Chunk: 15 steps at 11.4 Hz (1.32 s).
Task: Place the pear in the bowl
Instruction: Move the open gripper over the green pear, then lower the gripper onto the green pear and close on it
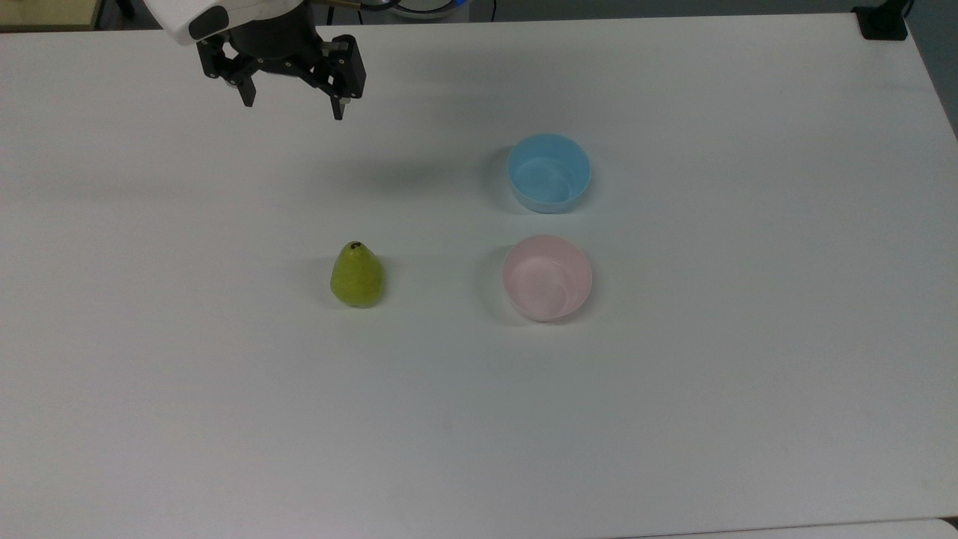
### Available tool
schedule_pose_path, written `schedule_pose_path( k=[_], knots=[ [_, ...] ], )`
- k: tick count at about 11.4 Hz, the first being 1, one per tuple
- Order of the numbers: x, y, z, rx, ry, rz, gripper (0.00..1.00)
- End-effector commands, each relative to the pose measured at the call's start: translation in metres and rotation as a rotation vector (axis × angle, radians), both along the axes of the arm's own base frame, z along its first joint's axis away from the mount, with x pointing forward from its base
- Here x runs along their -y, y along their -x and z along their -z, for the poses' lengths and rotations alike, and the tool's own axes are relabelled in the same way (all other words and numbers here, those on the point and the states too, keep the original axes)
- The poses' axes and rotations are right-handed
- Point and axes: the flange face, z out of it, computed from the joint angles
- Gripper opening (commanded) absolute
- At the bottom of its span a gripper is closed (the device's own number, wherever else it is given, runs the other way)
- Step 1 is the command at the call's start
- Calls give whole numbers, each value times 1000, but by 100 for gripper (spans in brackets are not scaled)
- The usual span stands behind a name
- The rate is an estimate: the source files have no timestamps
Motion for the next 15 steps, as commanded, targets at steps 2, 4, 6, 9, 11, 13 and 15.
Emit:
schedule_pose_path(
  k=[2, 4, 6, 9, 11, 13, 15],
  knots=[
    [-26, -5, 26, -45, -8, -40, 100],
    [-37, -24, 50, -15, 6, -71, 100],
    [-39, -48, 96, 1, 27, -83, 100],
    [-45, -68, 160, -22, 57, -135, 100],
    [-49, -78, 197, -20, 71, -149, 100],
    [-48, -85, 220, 0, 80, -148, 100],
    [-50, -87, 231, -1, 89, -149, 99]
  ],
)
